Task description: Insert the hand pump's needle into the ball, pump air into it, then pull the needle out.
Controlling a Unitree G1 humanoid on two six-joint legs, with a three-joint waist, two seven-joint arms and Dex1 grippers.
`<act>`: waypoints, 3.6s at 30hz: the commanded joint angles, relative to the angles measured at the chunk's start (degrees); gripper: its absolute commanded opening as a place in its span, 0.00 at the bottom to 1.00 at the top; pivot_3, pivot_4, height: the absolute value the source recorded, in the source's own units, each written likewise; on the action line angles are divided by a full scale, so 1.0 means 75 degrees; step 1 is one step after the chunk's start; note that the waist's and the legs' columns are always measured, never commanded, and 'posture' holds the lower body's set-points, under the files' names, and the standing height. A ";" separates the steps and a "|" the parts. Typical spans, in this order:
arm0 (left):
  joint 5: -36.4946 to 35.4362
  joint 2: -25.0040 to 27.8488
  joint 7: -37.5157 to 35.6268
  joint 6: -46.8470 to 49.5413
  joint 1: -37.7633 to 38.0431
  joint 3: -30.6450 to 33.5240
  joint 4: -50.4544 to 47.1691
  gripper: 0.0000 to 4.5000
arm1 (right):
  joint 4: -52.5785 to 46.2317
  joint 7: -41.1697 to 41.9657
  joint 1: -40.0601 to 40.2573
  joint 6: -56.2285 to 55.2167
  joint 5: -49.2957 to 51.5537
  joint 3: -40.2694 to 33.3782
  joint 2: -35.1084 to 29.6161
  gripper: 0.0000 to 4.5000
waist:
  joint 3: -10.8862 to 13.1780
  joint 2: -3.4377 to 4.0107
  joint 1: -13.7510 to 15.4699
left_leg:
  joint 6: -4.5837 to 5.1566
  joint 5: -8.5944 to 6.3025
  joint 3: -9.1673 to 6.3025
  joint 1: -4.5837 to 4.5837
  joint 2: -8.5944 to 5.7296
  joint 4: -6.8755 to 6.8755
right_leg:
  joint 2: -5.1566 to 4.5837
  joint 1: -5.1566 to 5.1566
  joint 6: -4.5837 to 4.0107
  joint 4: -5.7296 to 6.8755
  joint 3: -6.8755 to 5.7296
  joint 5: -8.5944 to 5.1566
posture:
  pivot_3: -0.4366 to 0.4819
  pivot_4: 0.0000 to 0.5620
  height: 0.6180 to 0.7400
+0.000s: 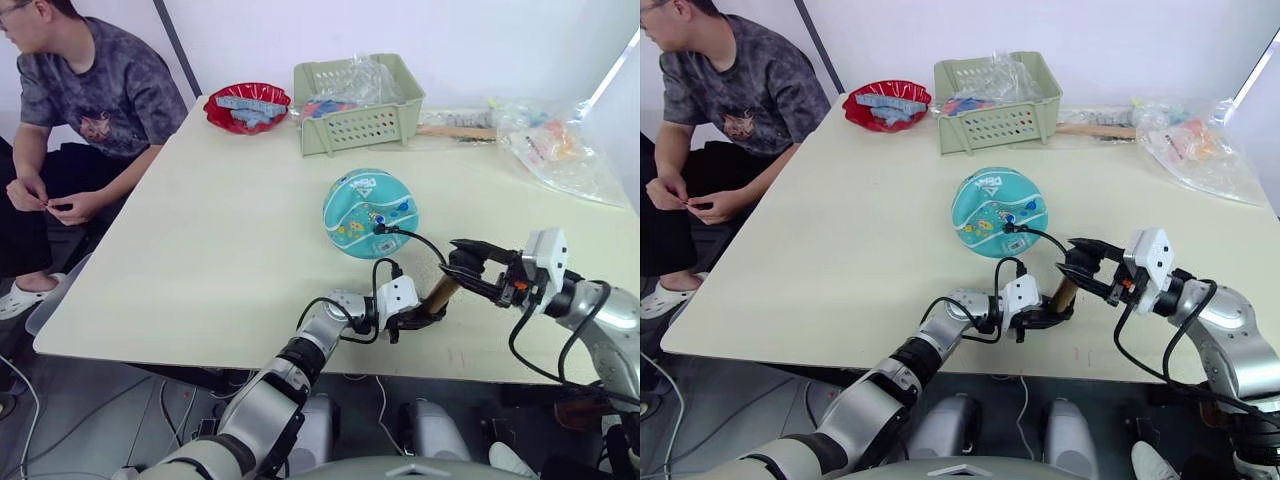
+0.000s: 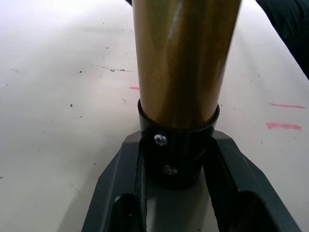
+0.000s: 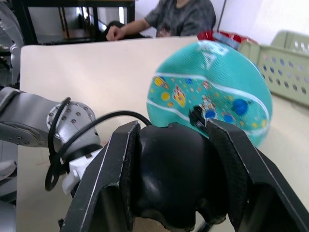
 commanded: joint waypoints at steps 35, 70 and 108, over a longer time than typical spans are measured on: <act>0.0177 0.0105 -0.0061 -0.0004 0.0140 -0.0142 0.0421 0.26 | -0.0113 0.0421 -0.0202 0.0274 -0.0178 0.0030 -0.0496 0.38 | 0.0032 -0.0013 -0.0028 | 0.0005 -0.0003 0.0034 0.0002 -0.0013 0.0002 | -0.0007 -0.0013 0.0029 0.0006 0.0025 -0.0013 | 0.48 0.27 1.00; 0.0224 0.0050 -0.0052 -0.0015 0.0158 -0.0130 0.0452 0.26 | -0.0091 -0.0266 -0.2764 0.3183 0.3237 -0.2599 -0.1874 0.38 | 0.0006 -0.0041 0.0007 | 0.0141 -0.0104 0.0313 -0.0029 -0.0042 0.0017 | -0.0007 -0.0207 0.0111 -0.0022 0.0438 0.0081 | 0.48 0.27 1.00; 0.0231 0.0078 0.0069 0.0130 0.0184 -0.0103 0.0341 0.26 | 0.0300 -0.0429 0.0340 0.1606 0.0060 0.0523 0.0903 0.38 | -0.0118 -0.0113 -0.0008 | 0.0139 -0.0104 0.0244 0.0027 -0.0019 0.0028 | 0.0019 -0.0128 0.0101 -0.0029 0.0368 0.0080 | 0.48 0.27 1.00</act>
